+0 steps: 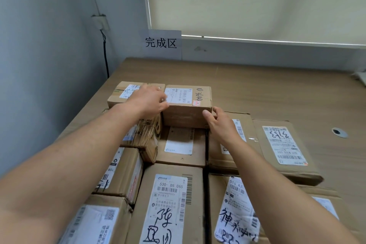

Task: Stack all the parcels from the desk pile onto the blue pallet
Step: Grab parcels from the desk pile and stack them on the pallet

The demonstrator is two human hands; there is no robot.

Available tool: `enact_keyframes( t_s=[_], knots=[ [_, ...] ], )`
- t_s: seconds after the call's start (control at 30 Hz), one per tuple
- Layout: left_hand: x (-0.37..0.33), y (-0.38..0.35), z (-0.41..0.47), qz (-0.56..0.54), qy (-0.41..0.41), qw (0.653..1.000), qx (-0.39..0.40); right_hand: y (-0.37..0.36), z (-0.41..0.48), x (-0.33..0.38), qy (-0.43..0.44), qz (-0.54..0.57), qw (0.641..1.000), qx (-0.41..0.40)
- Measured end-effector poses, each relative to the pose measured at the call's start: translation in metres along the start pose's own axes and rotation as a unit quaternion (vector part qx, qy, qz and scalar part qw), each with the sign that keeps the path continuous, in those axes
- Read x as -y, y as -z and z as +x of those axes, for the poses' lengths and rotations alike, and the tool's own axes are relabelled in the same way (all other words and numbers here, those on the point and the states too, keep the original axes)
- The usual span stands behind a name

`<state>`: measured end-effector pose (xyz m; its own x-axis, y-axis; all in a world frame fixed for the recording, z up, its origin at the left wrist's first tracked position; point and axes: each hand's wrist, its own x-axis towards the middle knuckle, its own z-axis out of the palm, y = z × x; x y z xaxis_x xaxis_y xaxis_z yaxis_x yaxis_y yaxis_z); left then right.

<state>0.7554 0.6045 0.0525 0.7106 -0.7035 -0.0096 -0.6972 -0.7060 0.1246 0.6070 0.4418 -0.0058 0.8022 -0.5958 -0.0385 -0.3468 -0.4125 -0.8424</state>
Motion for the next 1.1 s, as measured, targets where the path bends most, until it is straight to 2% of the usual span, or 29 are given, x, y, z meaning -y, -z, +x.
enact_keyframes(
  t_s=[0.1,0.27,0.33,0.57,0.7,1.1],
  knots=[
    [-0.001,0.003,-0.001,-0.033,0.011,0.999,0.008,0.010,-0.004,0.002,-0.021,-0.015,1.000,-0.007],
    [-0.007,0.006,-0.005,-0.052,-0.020,0.997,-0.049,0.027,-0.014,0.005,-0.020,-0.049,0.997,-0.051],
    [-0.009,0.005,-0.004,-0.026,-0.029,0.998,-0.056,0.028,-0.015,0.003,-0.032,-0.073,0.996,-0.038],
    [-0.004,-0.003,-0.004,0.005,0.038,0.999,-0.005,0.014,-0.008,-0.005,-0.086,-0.050,0.994,0.041],
    [0.001,-0.003,-0.005,-0.017,0.031,0.999,0.006,0.006,-0.002,-0.009,-0.075,-0.064,0.992,0.079],
    [0.007,0.000,-0.006,-0.032,0.035,0.999,-0.010,0.009,-0.002,-0.001,-0.021,-0.166,0.986,0.020]
  ],
)
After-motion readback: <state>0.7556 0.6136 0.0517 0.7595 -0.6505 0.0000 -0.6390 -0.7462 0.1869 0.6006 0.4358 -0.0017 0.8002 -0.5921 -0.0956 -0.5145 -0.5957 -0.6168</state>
